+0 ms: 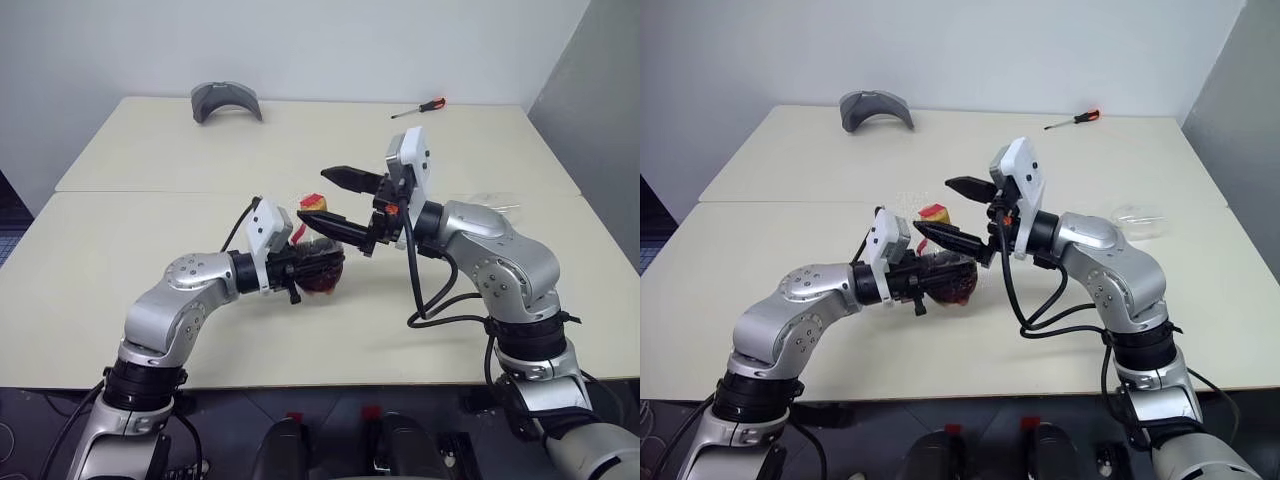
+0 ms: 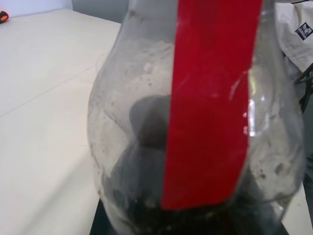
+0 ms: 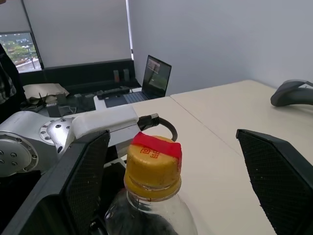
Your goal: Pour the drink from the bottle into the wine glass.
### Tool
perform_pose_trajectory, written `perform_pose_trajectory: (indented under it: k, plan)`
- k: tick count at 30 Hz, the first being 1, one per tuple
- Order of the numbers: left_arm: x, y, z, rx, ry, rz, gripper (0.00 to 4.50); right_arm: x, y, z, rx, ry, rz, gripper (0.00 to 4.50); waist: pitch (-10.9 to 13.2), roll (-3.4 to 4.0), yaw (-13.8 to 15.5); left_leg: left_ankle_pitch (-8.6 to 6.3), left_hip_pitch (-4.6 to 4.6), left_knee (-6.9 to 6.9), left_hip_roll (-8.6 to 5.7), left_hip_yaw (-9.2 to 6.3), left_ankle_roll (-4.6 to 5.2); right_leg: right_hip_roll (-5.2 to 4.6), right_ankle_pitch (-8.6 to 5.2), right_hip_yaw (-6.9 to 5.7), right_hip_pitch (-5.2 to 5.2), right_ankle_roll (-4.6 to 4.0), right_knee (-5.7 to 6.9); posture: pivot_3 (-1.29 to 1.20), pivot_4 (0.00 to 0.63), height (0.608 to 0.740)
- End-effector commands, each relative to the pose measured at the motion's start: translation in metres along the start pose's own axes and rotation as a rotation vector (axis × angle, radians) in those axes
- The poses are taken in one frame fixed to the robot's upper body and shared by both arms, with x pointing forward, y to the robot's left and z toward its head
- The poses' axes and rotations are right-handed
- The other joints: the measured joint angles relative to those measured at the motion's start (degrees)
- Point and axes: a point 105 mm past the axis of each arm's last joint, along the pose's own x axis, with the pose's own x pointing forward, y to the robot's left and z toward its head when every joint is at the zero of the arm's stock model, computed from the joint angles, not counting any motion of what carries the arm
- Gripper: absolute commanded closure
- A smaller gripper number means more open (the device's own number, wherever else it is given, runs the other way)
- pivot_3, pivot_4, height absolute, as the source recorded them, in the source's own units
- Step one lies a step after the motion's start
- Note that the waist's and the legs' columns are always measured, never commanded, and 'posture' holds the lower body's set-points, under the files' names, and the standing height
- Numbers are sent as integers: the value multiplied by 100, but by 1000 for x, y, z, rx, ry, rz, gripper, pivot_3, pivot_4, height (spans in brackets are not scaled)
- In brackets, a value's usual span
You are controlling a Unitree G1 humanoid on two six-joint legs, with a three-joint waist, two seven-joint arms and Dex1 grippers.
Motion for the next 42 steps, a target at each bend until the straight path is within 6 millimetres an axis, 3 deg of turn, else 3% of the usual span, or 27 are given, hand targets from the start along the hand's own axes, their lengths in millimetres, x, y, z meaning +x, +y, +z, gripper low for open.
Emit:
perform_pose_trajectory:
  k: [1,13,30,37,42]
  plan:
    - [1,-7,14,58,-45,-25,3511,1,-3,13,-49,-36,-17,90,0,0,0,0,0,0,0,0,0,0,0,0,0,0,0,0,150,740]
    - [1,-4,18,63,-50,-20,3511,-12,-16,7,-82,11,-90,90,0,0,0,0,0,0,-1,0,0,0,0,0,0,0,0,0,150,740]
    - [-2,-2,18,65,-50,-12,3511,-50,-35,5,-100,92,-153,90,0,0,-1,0,0,-1,1,0,0,0,-1,1,-1,2,-2,0,150,740]
    - [-1,-2,18,65,-48,-15,3511,-52,-24,0,-79,100,-102,90,0,0,2,0,0,0,-2,3,0,0,-2,2,0,3,-1,0,150,740]
    - [-1,-1,18,66,-47,-15,3511,-39,-7,6,-52,57,-31,90,0,0,3,0,0,-1,1,0,0,0,-2,1,-1,2,-1,0,150,740]
